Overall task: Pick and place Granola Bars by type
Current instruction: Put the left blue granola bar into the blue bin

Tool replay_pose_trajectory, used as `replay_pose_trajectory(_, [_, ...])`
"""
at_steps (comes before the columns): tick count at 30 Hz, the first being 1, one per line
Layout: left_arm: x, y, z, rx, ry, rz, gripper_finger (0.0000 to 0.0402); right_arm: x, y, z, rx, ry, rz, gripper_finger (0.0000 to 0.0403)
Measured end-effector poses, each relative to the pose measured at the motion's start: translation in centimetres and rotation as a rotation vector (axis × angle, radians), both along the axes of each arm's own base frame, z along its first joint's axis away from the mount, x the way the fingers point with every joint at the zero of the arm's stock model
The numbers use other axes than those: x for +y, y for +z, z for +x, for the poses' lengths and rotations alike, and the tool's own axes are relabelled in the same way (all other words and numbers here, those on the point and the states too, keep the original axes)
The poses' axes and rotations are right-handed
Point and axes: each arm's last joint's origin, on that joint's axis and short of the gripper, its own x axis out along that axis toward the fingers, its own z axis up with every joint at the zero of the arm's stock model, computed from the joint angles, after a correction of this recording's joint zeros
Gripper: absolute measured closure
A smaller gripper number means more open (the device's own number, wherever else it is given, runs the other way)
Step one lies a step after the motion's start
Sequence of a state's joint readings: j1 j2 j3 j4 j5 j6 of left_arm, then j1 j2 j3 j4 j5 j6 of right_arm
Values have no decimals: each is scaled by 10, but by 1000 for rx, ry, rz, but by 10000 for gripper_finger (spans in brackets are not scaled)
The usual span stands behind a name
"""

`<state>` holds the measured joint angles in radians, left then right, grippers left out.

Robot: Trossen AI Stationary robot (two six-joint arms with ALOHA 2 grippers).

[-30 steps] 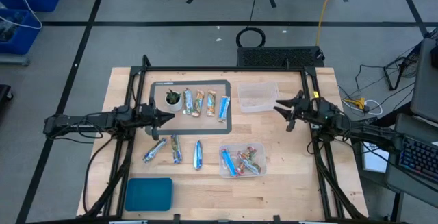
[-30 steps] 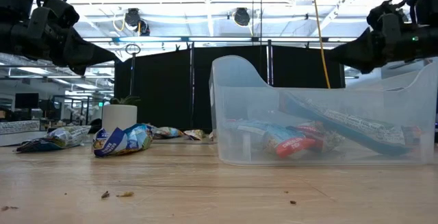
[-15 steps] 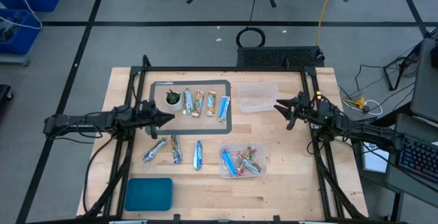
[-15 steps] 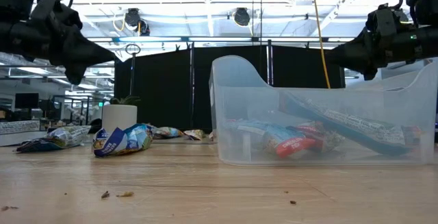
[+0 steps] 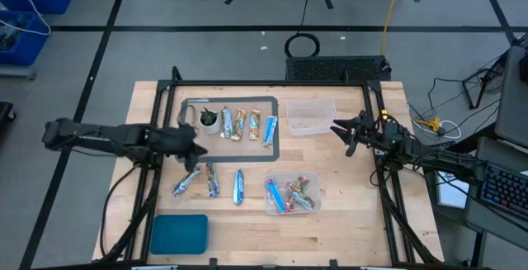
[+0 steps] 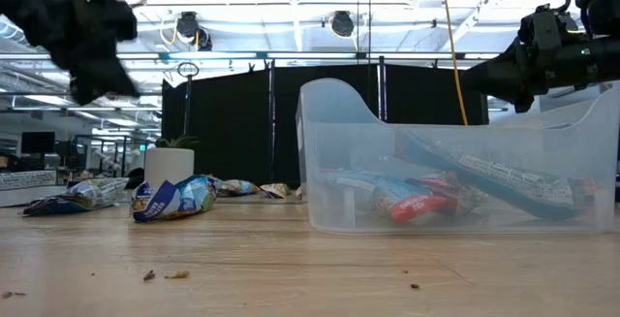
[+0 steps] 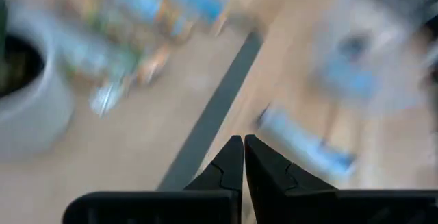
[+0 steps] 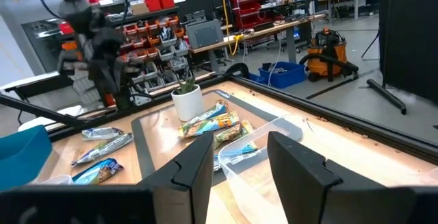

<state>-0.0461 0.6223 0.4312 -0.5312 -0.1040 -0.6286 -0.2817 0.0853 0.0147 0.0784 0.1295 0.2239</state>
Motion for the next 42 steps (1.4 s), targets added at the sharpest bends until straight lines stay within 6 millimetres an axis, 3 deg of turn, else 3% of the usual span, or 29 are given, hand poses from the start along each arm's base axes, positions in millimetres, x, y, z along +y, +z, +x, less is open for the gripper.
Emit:
replay_pose_trajectory(5, [-6, -5, 12, 327, 21, -30, 378, 0, 0, 0, 0, 0, 0, 273])
replay_pose_trajectory(14, [-26, -12, 35, 658, -78, -10, 378, 0, 0, 0, 0, 0, 0, 273])
replay_pose_trajectory(23, [-30, -14, 44, 709, -78, -18, 369, 0, 0, 0, 0, 0, 0, 273])
replay_pose_trajectory(35, [-31, -13, 46, 684, -42, -29, 235, 0, 0, 0, 0, 0, 0, 273])
replay_pose_trajectory(42, [-34, -23, 50, 750, -65, -39, 228, 0, 0, 0, 0, 0, 0, 273])
